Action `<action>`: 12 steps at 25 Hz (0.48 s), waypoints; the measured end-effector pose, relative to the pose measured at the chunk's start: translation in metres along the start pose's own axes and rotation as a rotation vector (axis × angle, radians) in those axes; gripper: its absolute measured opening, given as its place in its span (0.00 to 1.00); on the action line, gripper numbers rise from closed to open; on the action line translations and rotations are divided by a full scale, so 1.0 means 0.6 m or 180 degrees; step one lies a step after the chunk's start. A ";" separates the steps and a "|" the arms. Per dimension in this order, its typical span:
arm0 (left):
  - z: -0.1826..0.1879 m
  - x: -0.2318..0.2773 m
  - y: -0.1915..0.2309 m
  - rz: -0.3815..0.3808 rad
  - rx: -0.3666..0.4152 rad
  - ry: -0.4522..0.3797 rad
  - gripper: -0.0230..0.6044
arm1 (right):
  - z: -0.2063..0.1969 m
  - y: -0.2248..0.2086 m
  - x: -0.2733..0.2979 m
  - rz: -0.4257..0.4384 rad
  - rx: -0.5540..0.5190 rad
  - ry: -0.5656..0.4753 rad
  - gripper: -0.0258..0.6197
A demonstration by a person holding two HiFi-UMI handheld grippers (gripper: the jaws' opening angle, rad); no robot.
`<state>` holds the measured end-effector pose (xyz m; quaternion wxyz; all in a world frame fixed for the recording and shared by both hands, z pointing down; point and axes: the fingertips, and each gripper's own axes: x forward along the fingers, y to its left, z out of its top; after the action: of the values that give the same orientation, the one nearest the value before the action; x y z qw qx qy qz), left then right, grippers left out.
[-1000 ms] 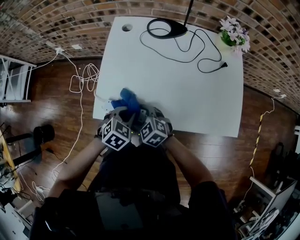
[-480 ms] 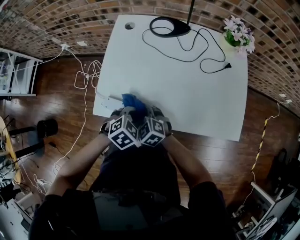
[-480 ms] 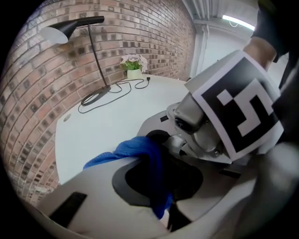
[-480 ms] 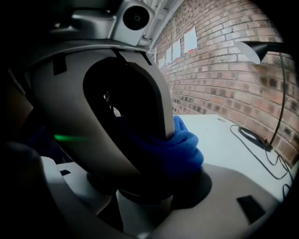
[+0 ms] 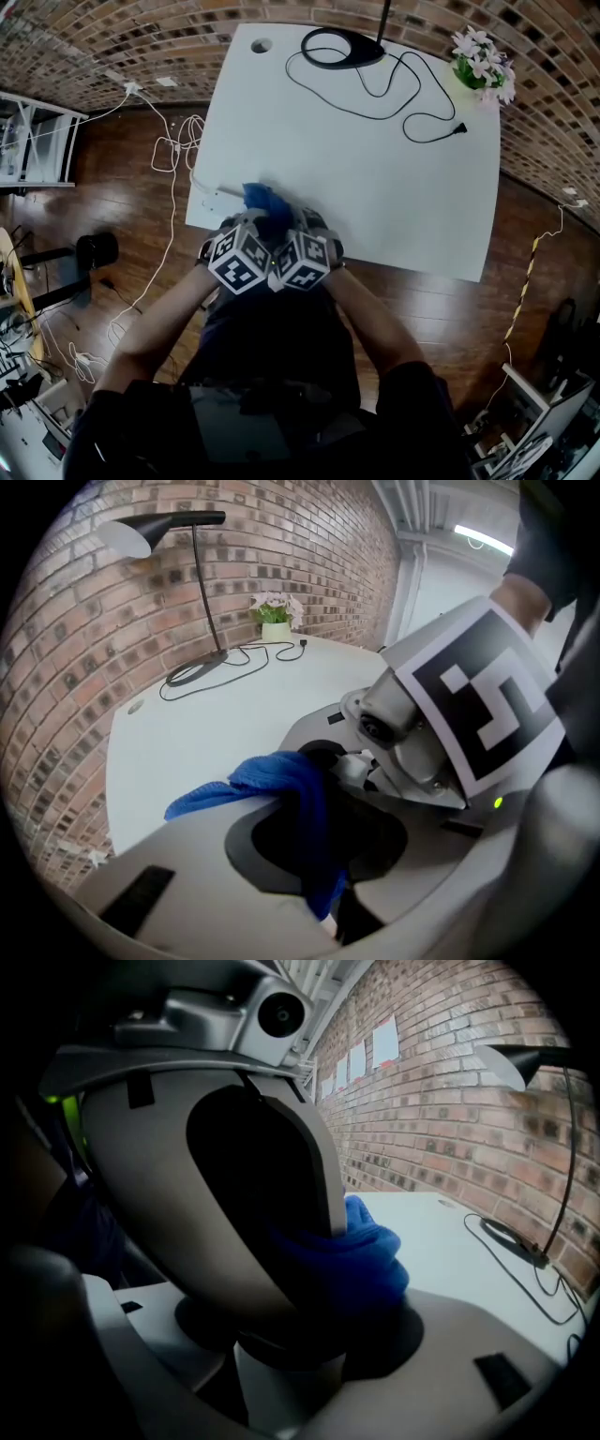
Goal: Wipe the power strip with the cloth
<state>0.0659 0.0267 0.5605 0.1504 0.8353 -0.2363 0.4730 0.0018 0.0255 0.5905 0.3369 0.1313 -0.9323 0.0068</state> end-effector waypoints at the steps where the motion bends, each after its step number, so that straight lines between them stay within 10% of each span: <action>1: -0.001 -0.001 0.001 -0.0001 -0.0008 0.0002 0.12 | 0.001 0.000 -0.001 0.0001 0.0003 -0.0002 0.48; 12: -0.051 -0.034 0.070 0.0340 -0.0519 -0.0065 0.12 | 0.005 0.002 -0.004 0.0013 0.0023 -0.0015 0.48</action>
<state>0.0119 0.0110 0.5596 0.1902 0.8112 -0.3198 0.4511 0.0015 0.0269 0.5868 0.3341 0.1305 -0.9334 0.0105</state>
